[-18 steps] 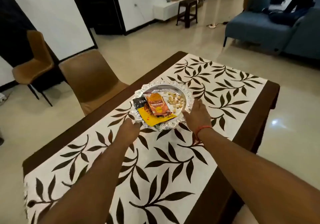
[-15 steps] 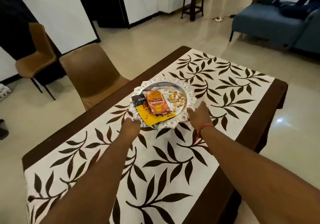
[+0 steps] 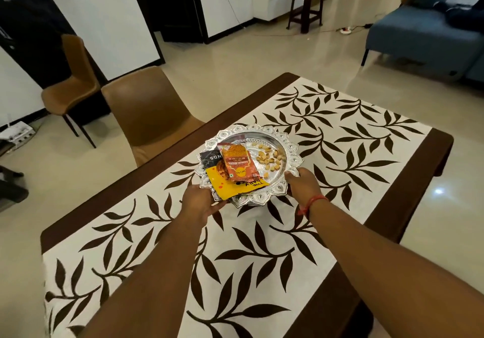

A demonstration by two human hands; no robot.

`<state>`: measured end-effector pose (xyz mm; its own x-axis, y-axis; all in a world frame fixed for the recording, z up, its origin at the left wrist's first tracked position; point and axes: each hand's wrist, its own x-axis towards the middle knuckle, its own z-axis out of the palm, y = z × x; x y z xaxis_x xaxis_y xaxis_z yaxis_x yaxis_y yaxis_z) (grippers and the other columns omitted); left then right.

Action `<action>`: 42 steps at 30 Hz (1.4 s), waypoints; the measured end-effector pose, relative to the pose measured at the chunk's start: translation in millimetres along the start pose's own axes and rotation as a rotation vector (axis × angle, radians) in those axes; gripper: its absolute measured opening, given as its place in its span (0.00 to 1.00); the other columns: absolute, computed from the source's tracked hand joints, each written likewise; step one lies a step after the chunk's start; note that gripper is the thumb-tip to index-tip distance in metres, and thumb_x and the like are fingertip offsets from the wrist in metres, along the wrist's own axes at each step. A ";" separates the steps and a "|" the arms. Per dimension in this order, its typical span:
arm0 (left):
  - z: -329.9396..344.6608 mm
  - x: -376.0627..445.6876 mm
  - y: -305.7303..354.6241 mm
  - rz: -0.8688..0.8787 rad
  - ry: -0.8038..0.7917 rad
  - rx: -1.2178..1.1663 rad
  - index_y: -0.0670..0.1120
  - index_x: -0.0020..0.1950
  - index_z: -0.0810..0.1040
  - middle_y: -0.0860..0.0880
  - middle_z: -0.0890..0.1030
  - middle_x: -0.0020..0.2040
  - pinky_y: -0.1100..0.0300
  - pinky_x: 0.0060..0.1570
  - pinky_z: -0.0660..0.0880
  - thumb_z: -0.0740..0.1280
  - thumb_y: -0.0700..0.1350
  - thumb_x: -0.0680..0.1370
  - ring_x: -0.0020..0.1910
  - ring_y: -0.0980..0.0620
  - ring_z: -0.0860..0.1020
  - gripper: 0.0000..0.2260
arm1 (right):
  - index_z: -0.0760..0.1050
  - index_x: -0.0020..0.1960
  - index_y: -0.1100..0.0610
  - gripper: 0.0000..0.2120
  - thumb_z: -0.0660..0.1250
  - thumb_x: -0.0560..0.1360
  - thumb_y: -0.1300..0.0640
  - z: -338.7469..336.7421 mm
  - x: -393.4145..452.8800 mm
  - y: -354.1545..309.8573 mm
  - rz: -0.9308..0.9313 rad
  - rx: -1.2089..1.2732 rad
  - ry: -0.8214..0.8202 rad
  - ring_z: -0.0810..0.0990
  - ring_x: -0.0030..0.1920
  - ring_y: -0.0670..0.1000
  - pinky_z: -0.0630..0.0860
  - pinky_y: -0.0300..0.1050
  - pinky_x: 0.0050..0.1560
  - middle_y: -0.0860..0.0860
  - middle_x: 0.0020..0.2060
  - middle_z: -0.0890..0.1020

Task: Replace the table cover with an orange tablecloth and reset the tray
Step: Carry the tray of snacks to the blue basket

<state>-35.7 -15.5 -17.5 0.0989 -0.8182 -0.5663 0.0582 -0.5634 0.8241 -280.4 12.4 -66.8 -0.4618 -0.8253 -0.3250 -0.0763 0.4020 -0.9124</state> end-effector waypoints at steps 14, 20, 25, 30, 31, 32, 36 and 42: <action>-157.2 -98.4 7.7 0.096 0.043 -0.194 0.38 0.62 0.75 0.37 0.84 0.50 0.51 0.38 0.81 0.62 0.35 0.77 0.46 0.41 0.85 0.13 | 0.80 0.57 0.56 0.09 0.65 0.79 0.56 63.3 -148.9 -57.1 -0.179 -0.020 -0.116 0.81 0.53 0.54 0.78 0.51 0.58 0.53 0.53 0.83; -295.8 -174.1 -10.1 0.212 0.176 -0.265 0.39 0.56 0.77 0.41 0.86 0.46 0.54 0.34 0.80 0.63 0.41 0.80 0.41 0.44 0.85 0.09 | 0.78 0.46 0.54 0.05 0.65 0.78 0.55 145.4 -260.5 -82.8 -0.263 -0.043 -0.271 0.82 0.47 0.53 0.80 0.50 0.48 0.54 0.46 0.84; -413.9 -228.5 -49.5 0.249 0.376 -0.331 0.40 0.52 0.72 0.37 0.84 0.49 0.43 0.46 0.82 0.63 0.42 0.82 0.46 0.38 0.84 0.04 | 0.78 0.48 0.56 0.04 0.65 0.79 0.57 233.9 -346.6 -80.0 -0.255 -0.028 -0.464 0.82 0.46 0.54 0.82 0.49 0.48 0.56 0.48 0.84; -509.9 -283.2 -105.1 0.244 0.590 -0.477 0.42 0.50 0.72 0.39 0.84 0.48 0.51 0.39 0.82 0.65 0.45 0.82 0.42 0.42 0.83 0.07 | 0.81 0.51 0.49 0.14 0.68 0.70 0.43 331.9 -384.3 -46.9 -0.260 -0.073 -0.747 0.84 0.50 0.56 0.80 0.59 0.55 0.51 0.47 0.86; -523.5 -293.3 -117.2 0.242 0.643 -0.505 0.42 0.51 0.73 0.39 0.84 0.48 0.53 0.38 0.81 0.65 0.45 0.82 0.42 0.43 0.83 0.07 | 0.80 0.51 0.49 0.13 0.68 0.71 0.44 342.9 -405.5 -49.9 -0.257 -0.083 -0.802 0.84 0.49 0.56 0.81 0.56 0.52 0.51 0.47 0.86; -535.6 -305.7 -129.3 0.248 0.698 -0.533 0.41 0.53 0.73 0.40 0.84 0.48 0.55 0.37 0.81 0.65 0.45 0.82 0.42 0.44 0.83 0.07 | 0.80 0.52 0.51 0.10 0.68 0.74 0.48 349.2 -432.7 -55.7 -0.251 -0.089 -0.865 0.83 0.47 0.56 0.81 0.53 0.47 0.53 0.46 0.85; -565.1 -356.4 -175.6 0.266 0.890 -0.626 0.45 0.49 0.75 0.40 0.83 0.47 0.54 0.38 0.80 0.65 0.44 0.81 0.39 0.47 0.81 0.04 | 0.77 0.53 0.56 0.04 0.64 0.81 0.63 368.2 -505.0 -63.4 -0.190 -0.121 -1.104 0.84 0.40 0.51 0.82 0.46 0.38 0.57 0.44 0.84; -574.5 -441.3 -249.2 0.214 1.137 -0.675 0.45 0.46 0.73 0.40 0.82 0.45 0.51 0.41 0.81 0.64 0.43 0.82 0.38 0.47 0.81 0.05 | 0.74 0.46 0.55 0.05 0.67 0.80 0.62 383.7 -564.9 -30.7 -0.205 -0.328 -1.457 0.80 0.36 0.49 0.80 0.46 0.45 0.53 0.38 0.81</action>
<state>476.9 551.7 31.6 0.9143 -0.1481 -0.3769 0.3810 -0.0003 0.9246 321.9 314.1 49.4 0.8225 -0.4577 -0.3376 -0.3081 0.1403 -0.9409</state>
